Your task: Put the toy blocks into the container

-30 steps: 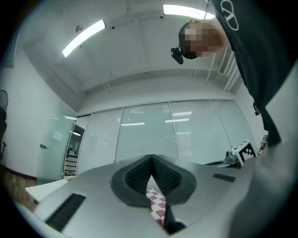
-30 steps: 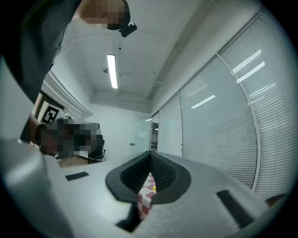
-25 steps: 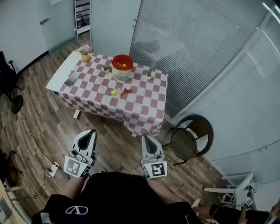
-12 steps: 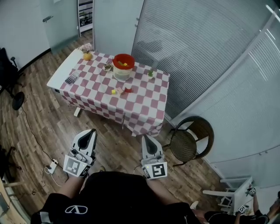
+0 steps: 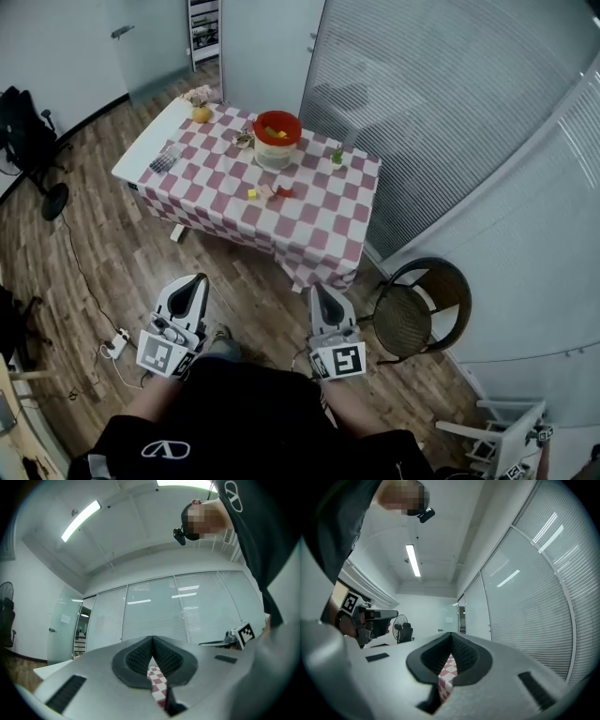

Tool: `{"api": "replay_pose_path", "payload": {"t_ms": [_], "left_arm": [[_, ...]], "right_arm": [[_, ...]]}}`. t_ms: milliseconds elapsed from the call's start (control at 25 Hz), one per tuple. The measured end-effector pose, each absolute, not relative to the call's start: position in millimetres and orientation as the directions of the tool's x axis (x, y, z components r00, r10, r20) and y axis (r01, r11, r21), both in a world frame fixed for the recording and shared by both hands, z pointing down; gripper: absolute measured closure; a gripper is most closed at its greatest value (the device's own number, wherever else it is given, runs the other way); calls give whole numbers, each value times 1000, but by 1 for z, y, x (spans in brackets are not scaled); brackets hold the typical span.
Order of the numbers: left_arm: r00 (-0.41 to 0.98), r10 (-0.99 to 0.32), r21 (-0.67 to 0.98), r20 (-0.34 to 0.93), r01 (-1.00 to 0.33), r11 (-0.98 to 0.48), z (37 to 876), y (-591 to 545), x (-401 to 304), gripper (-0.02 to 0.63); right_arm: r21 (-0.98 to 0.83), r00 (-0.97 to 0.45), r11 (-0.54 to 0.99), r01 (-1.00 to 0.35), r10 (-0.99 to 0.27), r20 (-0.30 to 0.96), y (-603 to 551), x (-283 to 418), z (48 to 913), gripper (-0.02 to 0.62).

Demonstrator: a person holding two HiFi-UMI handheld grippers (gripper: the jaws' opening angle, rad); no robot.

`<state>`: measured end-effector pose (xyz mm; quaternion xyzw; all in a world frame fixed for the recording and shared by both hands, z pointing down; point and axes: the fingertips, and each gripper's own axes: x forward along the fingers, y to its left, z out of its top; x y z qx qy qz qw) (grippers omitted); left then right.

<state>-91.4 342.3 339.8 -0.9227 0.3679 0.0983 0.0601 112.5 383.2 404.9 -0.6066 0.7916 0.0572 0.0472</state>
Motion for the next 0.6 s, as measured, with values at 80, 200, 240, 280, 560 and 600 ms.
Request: {"api": "replay_pose_path", "payload": {"t_ms": [80,200,240,280,560,600], "left_arm": [[716,-668,-37,-200,-687,-726,351,331,-89,600],[719,-667,-30,-196,-684,-729,360,301,-87,600],[716,-667,-28,-208,-686,-728,359,288,-85,600],[716,-664,-25,-215,-684,-729,360,275,-85,600],[767,-598,-7,-235,-616,-788,362,154,-83,600],[777,-589,-4,-222,-605,-796,365,136,-83,600]], "right_arm": [[31,-259,257,-966,-955,-146,370,118,409,591],[26,-258,256,-966,-957,-137,341,124,417,591],[27,-256,255,-967,-957,-134,330,124,419,591],[33,-255,253,-967,-958,-132,318,124,420,591],[78,-214,206,-975,-970,-112,210,117,417,591],[85,-205,196,-977,-973,-108,195,116,416,591]]}}
